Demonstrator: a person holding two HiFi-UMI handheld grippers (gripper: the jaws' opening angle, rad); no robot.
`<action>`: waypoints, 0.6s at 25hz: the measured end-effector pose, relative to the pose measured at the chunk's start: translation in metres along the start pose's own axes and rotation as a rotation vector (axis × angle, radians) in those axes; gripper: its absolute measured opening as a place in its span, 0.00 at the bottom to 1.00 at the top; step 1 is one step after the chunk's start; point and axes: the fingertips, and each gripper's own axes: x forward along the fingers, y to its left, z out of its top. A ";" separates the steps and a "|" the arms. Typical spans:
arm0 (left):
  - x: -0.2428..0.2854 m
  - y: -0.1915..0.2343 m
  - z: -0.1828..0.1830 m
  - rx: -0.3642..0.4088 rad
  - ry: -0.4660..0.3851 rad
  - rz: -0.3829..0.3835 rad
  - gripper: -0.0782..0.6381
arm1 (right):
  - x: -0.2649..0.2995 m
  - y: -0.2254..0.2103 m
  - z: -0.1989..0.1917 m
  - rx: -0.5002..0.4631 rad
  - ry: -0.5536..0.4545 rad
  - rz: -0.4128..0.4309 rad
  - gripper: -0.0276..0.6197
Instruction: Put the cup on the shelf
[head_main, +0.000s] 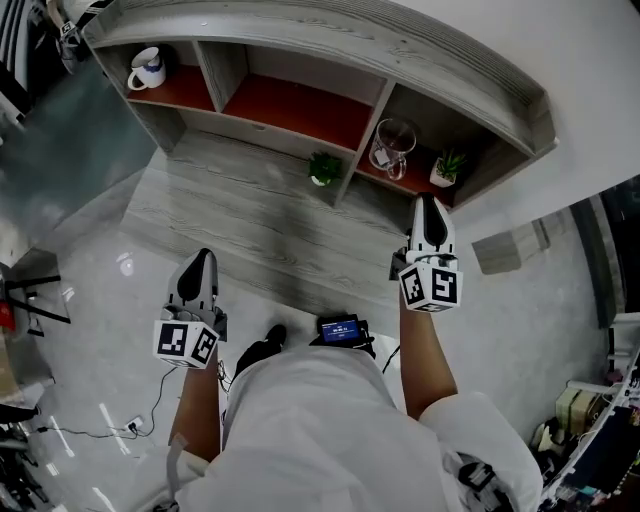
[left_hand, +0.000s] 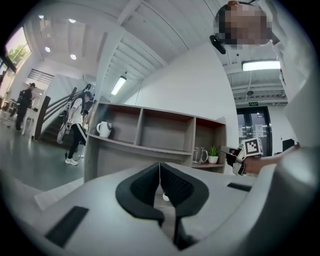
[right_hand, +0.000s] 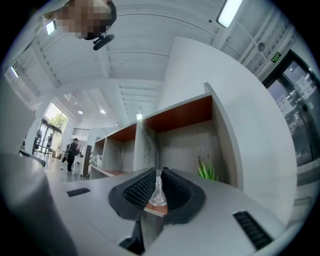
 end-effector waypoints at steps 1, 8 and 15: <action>0.004 0.001 0.002 0.010 0.005 -0.024 0.13 | -0.011 0.002 0.002 -0.006 0.004 -0.013 0.13; 0.018 0.004 0.010 0.036 -0.004 -0.140 0.13 | -0.066 0.037 -0.002 -0.023 0.053 -0.057 0.11; 0.017 -0.007 0.006 0.059 0.021 -0.301 0.13 | -0.142 0.054 0.004 -0.039 0.059 -0.191 0.11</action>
